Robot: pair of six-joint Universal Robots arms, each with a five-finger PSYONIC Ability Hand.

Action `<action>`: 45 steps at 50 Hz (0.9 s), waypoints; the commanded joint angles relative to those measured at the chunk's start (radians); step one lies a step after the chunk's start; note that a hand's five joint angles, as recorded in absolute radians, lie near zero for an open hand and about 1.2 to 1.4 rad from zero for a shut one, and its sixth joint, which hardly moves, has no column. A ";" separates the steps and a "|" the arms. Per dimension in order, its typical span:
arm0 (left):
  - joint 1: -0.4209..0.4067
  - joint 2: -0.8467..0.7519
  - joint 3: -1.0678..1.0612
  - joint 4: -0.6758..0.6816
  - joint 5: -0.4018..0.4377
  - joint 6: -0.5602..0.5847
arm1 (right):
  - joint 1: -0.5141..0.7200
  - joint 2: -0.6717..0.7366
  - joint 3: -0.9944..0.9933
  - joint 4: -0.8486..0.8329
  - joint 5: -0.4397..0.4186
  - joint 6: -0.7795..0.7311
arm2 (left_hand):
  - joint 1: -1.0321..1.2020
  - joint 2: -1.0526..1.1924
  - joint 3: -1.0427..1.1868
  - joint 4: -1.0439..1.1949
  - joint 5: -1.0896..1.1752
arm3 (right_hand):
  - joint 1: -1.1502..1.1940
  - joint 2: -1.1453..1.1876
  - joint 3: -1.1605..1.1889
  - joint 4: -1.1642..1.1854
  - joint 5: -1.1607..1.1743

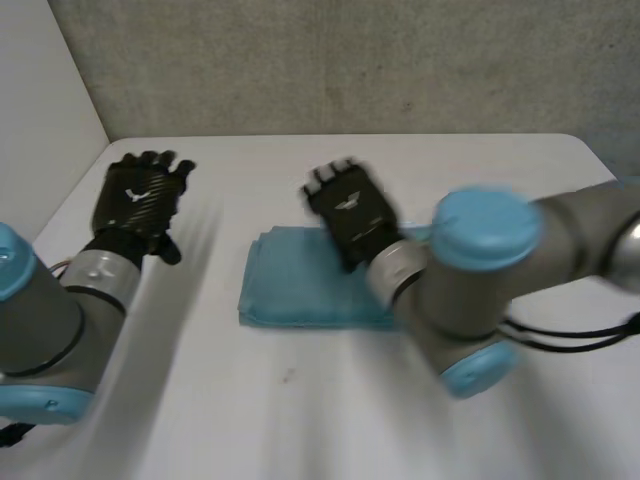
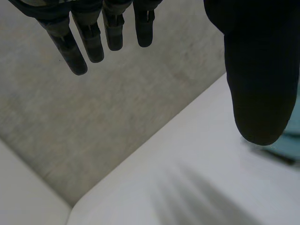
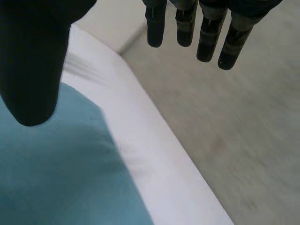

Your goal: Fold the laundry

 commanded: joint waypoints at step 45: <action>-0.084 -0.023 0.171 -0.287 -0.114 -0.195 | 0.192 0.208 -0.187 0.083 0.048 0.068 | -0.011 -0.010 -0.025 -0.013 -0.018 | 0.116 0.100 0.105 0.089 0.083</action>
